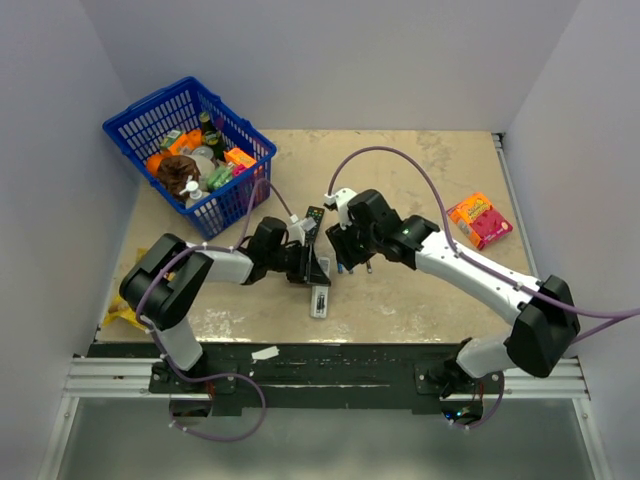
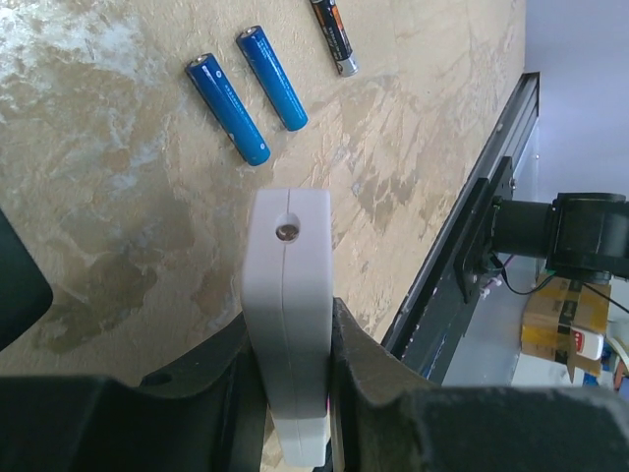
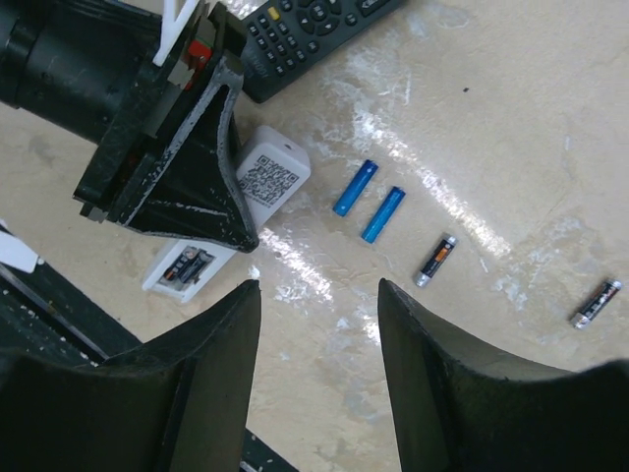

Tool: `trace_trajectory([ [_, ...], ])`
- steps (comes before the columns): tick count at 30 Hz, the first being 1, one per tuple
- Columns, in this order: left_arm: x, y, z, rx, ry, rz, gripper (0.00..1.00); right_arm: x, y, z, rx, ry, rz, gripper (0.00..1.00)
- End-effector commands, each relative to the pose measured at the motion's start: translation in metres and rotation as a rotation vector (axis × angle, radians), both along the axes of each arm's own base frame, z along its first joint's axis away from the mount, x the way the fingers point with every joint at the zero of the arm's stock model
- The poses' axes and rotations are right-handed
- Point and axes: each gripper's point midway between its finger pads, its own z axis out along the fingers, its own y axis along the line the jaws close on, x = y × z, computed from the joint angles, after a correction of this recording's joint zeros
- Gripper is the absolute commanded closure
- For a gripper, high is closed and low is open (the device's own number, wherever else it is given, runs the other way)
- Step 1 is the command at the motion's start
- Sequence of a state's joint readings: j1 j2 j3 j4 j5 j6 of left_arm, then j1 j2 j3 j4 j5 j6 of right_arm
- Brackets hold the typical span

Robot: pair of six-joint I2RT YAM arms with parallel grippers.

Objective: Load the batteries into the remote control
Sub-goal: Place the remote control at the center of the board.

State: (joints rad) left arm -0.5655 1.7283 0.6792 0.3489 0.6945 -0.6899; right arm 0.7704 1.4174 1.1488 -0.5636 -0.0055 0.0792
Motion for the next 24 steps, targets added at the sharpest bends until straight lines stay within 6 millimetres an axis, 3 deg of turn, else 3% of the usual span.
trace_trajectory([
  [1,0.004,-0.002,-0.006,0.037,-0.034,-0.043,1.0,0.016,-0.01,0.018,0.034,-0.077,-0.066,0.46],
  [3,0.002,0.004,-0.012,0.083,-0.028,-0.042,0.94,0.018,-0.012,0.017,0.033,-0.078,-0.07,0.46],
  [7,0.006,0.014,-0.019,0.162,-0.041,-0.028,0.69,0.02,-0.016,0.015,0.027,-0.076,-0.078,0.46],
  [9,0.004,0.017,-0.023,0.191,-0.029,-0.032,0.62,0.021,-0.018,0.014,0.025,-0.076,-0.083,0.46],
  [13,0.004,0.027,-0.029,0.255,-0.027,-0.016,0.4,0.024,-0.02,0.015,0.022,-0.082,-0.087,0.46],
  [19,0.011,0.057,-0.03,0.436,-0.049,0.041,0.24,0.025,-0.025,0.017,0.017,-0.091,-0.094,0.46],
  [24,0.02,0.093,-0.003,0.605,-0.143,0.123,0.17,0.027,-0.03,0.021,0.016,-0.105,-0.103,0.46],
])
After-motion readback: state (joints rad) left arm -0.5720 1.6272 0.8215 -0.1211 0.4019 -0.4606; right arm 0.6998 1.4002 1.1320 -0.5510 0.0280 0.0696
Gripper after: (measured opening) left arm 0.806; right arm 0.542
